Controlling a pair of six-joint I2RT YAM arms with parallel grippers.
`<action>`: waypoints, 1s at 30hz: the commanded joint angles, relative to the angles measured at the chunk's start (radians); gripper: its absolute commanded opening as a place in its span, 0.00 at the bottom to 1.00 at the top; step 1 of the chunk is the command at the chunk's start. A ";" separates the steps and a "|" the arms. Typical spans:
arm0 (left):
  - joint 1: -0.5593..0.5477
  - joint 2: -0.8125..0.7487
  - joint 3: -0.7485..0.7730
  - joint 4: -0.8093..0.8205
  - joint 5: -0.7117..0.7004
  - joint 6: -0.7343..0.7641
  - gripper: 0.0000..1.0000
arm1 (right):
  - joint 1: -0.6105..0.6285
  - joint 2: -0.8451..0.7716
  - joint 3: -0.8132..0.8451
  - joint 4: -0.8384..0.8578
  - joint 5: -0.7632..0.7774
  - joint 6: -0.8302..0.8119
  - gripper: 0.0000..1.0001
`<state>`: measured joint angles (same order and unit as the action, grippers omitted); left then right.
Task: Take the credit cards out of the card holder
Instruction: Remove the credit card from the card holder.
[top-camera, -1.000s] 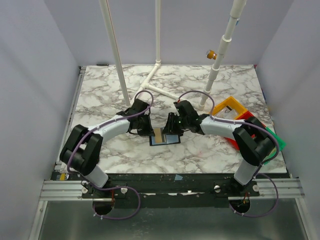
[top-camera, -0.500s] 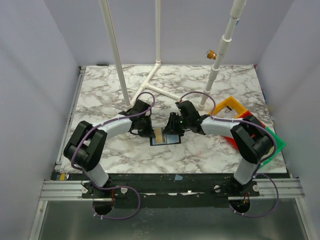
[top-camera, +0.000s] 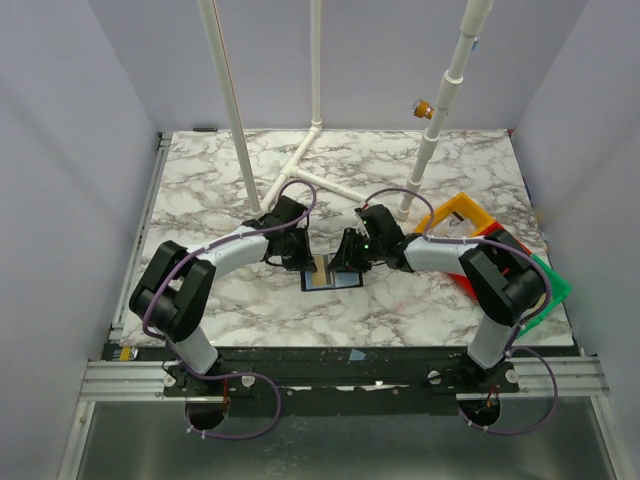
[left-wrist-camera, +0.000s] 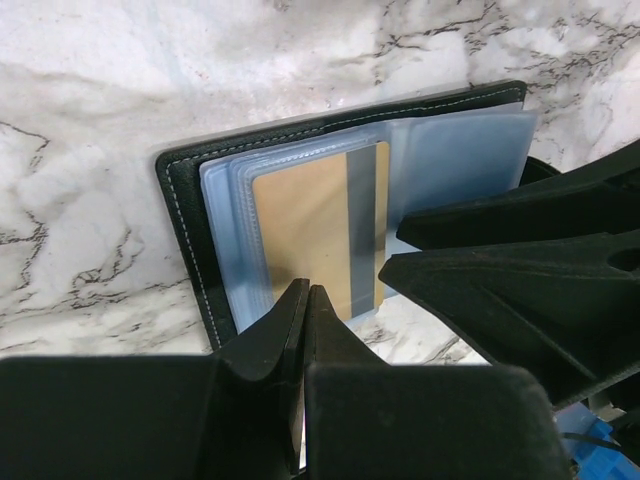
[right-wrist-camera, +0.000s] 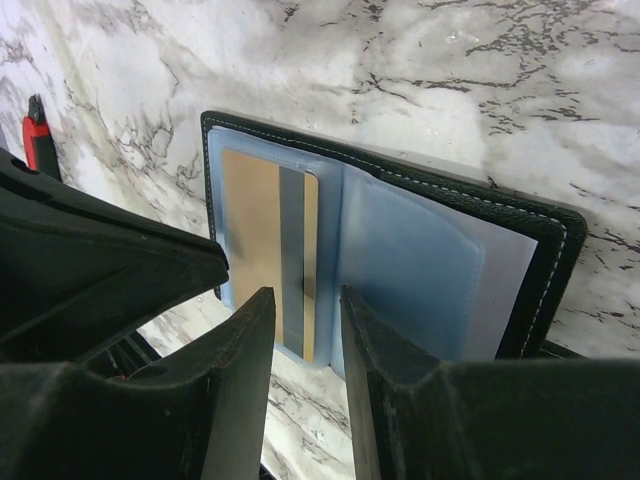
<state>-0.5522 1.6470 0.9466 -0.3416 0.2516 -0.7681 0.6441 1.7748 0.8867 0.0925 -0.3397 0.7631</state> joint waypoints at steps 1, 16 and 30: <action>-0.005 0.022 0.031 -0.023 -0.016 0.003 0.00 | -0.015 0.021 -0.023 0.051 -0.047 0.017 0.36; -0.006 0.017 0.003 -0.028 -0.066 -0.002 0.00 | -0.025 0.029 -0.032 0.063 -0.068 0.015 0.36; -0.022 0.054 0.014 -0.019 -0.064 -0.015 0.00 | -0.032 0.025 -0.047 0.075 -0.070 0.017 0.36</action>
<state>-0.5652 1.6741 0.9592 -0.3565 0.2131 -0.7784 0.6243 1.7859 0.8619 0.1429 -0.3893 0.7712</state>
